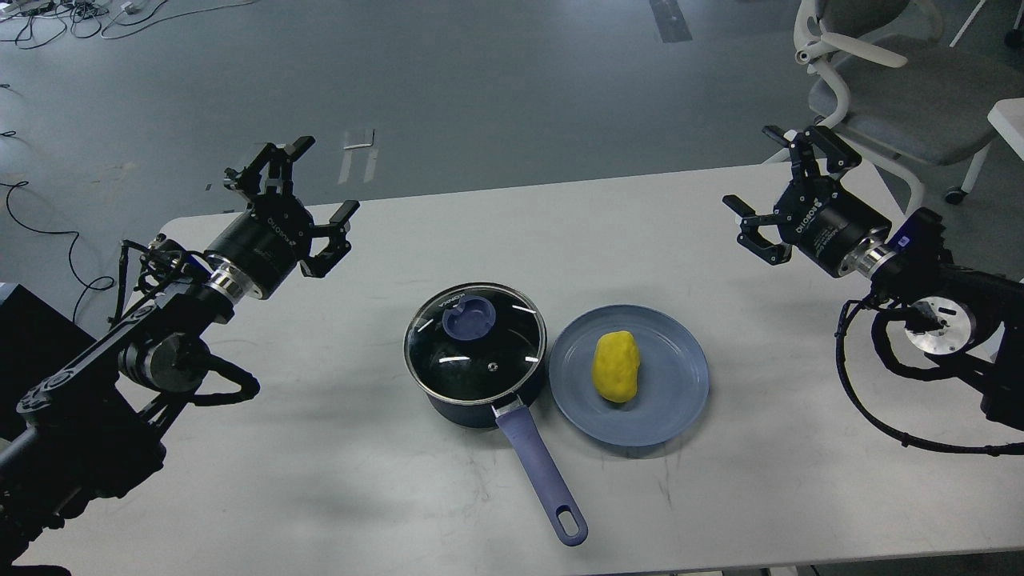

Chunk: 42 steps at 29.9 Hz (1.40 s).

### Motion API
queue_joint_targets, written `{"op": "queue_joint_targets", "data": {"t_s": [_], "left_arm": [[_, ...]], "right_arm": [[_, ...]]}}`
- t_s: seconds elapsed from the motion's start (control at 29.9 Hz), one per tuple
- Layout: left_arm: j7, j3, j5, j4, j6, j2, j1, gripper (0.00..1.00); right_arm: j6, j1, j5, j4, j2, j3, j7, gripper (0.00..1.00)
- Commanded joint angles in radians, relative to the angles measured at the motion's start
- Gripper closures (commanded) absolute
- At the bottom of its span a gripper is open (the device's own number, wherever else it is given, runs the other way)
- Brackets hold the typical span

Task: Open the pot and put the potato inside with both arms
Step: 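Move the left gripper toward the blue knob of the glass lid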

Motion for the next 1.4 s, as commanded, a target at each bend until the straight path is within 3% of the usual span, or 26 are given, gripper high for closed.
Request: {"op": "queue_joint_targets", "data": {"t_s": [0.0,0.43,0.57,0.63,0.73,0.9,1.07,1.17,1.37], "left_arm": [[0.002,-0.043,0.0,0.0,0.003,-0.017,0.04,0.02],[0.012,-0.046,0.0,0.02,-0.002,0.046,0.051,0.02],[0.014,-0.045,-0.001,0.037,-0.006,0.069,-0.008,0.02],[0.003,-0.046,0.002,0.02,-0.063,0.109,-0.02,0.02],[-0.032,-0.048,0.095,-0.119,-0.079,0.169,-0.026,0.02],[-0.11,-0.056,0.505,-0.398,-0.079,0.285,-0.054,0.02],[-0.115,-0.088,0.968,-0.579,-0.079,0.311,-0.054,0.02],[-0.126,-0.079,1.287,-0.646,-0.011,0.289,-0.052,0.02],[-0.172,-0.043,1.756,-0.638,0.081,0.209,-0.04,0.02]], "right_arm": [[0.0,-0.01,0.008,-0.012,0.013,-0.006,0.0,0.0],[0.0,-0.001,0.004,-0.035,0.003,-0.023,0.0,0.0],[0.0,-0.001,0.002,-0.037,-0.026,-0.021,0.0,0.0],[0.0,-0.001,0.004,-0.037,-0.033,-0.021,0.0,0.0],[0.0,-0.011,0.002,-0.035,-0.034,-0.024,0.0,0.0],[0.0,-0.015,-0.005,-0.057,-0.034,-0.027,0.0,0.0],[0.0,-0.018,-0.015,-0.083,-0.034,-0.029,0.0,0.0],[0.0,-0.018,-0.016,-0.083,-0.034,-0.027,0.0,0.0],[0.0,-0.018,-0.016,-0.094,-0.034,-0.027,0.0,0.0]]}}
